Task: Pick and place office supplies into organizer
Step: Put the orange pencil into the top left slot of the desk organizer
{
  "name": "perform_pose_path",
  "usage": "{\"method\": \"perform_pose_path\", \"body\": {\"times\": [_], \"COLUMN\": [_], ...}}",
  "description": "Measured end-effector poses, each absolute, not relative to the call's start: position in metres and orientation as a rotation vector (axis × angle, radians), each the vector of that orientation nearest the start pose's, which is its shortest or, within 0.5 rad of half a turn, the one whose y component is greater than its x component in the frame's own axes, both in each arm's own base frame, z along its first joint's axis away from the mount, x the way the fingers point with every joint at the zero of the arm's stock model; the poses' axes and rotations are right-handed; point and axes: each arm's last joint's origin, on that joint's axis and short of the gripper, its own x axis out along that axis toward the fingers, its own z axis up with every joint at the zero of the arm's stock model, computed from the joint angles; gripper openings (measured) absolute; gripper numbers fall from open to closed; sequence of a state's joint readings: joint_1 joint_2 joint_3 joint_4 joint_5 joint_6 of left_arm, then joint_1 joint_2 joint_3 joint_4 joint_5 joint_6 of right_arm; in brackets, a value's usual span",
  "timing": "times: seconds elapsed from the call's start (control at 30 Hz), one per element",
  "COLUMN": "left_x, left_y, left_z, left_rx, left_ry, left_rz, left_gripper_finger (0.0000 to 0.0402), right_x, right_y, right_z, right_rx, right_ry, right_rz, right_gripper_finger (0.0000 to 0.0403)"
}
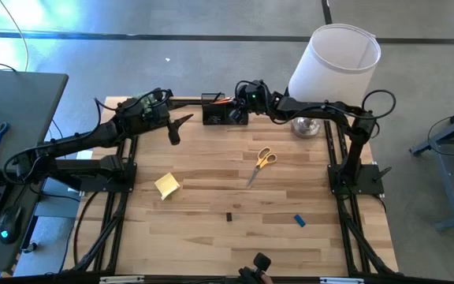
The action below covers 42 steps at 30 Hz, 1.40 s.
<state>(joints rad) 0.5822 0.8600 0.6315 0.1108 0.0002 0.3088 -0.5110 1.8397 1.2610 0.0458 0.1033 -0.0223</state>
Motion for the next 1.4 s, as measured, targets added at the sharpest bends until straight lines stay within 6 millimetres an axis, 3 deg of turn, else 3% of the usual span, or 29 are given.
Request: {"method": "perform_pose_path", "body": {"times": [0.33, 0.57, 0.7, 0.87, 1.1, 1.4], "left_x": [0.164, 0.164, 0.164, 0.164, 0.164, 0.164], "left_y": [0.108, 0.108, 0.108, 0.108, 0.108, 0.108], "left_z": [0.295, 0.295, 0.295, 0.295, 0.295, 0.295], "left_rx": [0.265, 0.265, 0.265, 0.265, 0.265, 0.265], "left_ry": [0.203, 0.203, 0.203, 0.203, 0.203, 0.204], "left_rz": [0.559, 0.559, 0.559, 0.559, 0.559, 0.558], "left_gripper_finger": [0.0179, 0.0179, 0.0179, 0.0179, 0.0179, 0.0179], "right_x": [0.358, 0.361, 0.363, 0.364, 0.364, 0.362], "right_y": [-0.205, -0.212, -0.214, -0.215, -0.214, -0.212], "right_z": [0.227, 0.210, 0.210, 0.213, 0.212, 0.221], "right_rx": [0.107, 0.139, 0.112, 0.103, 0.090, 0.077], "right_ry": [0.500, 0.524, 0.508, 0.471, 0.489, 0.474], "right_rz": [-0.602, -0.612, -0.614, -0.611, -0.588, -0.576], "right_gripper_finger": [0.0088, 0.0094, 0.0094, 0.0077, 0.0013, 0.0016]}}
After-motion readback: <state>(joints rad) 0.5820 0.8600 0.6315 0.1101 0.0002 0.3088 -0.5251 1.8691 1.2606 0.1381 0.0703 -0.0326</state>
